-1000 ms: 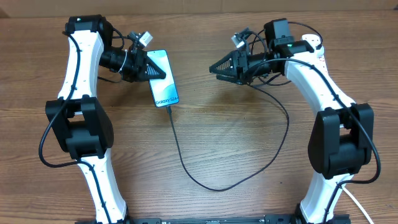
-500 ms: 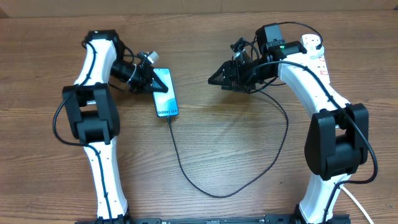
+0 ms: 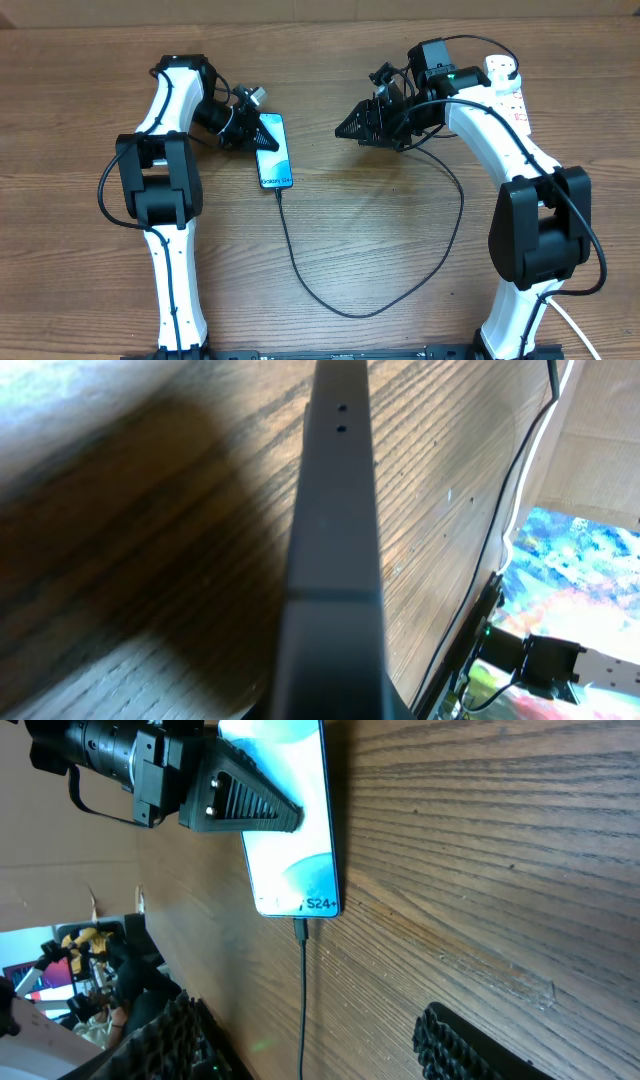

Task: Plug charger to phone and switch on socket
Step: 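Set the phone flat and release it with the left gripper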

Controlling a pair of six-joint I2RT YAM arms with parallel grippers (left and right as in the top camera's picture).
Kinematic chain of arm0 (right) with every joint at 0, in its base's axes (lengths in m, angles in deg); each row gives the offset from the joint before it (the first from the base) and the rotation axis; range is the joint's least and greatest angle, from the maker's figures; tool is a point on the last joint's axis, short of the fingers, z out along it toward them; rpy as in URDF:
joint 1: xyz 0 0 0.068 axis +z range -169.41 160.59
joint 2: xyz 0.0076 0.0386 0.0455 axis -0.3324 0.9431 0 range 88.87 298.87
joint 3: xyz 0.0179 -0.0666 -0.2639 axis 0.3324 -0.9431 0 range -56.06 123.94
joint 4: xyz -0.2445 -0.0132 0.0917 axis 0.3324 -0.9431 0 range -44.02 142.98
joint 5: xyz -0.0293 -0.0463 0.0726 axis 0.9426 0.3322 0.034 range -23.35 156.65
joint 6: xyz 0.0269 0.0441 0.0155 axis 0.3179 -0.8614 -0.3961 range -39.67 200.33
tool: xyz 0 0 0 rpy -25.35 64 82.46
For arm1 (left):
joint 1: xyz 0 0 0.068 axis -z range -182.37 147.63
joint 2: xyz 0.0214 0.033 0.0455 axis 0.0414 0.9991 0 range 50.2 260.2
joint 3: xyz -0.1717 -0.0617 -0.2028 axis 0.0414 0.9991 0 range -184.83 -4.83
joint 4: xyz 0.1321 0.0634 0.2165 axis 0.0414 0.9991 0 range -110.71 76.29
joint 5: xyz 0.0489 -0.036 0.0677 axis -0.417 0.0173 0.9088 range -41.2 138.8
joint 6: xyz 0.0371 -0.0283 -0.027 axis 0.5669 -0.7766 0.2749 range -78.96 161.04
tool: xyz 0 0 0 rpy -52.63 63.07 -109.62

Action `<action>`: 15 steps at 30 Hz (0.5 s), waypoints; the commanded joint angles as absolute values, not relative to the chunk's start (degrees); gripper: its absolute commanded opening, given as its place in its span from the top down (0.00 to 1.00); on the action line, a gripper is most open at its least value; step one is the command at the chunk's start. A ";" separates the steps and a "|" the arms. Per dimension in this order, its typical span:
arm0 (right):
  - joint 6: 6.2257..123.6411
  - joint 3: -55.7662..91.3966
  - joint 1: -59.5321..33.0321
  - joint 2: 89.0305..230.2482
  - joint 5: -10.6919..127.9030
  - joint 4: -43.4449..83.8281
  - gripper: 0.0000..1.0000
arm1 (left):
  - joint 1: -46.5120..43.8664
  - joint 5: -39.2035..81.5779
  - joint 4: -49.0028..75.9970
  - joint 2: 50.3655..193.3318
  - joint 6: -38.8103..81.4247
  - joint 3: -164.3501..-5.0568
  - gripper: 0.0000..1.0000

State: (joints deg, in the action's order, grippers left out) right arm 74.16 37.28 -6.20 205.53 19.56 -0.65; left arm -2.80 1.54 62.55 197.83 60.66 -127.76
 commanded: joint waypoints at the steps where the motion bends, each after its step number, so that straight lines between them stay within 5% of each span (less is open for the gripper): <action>1: 74.55 38.17 -5.85 206.12 20.15 -0.69 0.32 | -1.42 4.47 60.85 199.04 58.96 -127.70 0.95; 15: 74.55 38.17 -5.85 206.12 20.37 -1.41 0.32 | -1.22 4.47 60.17 199.04 58.80 -127.70 0.85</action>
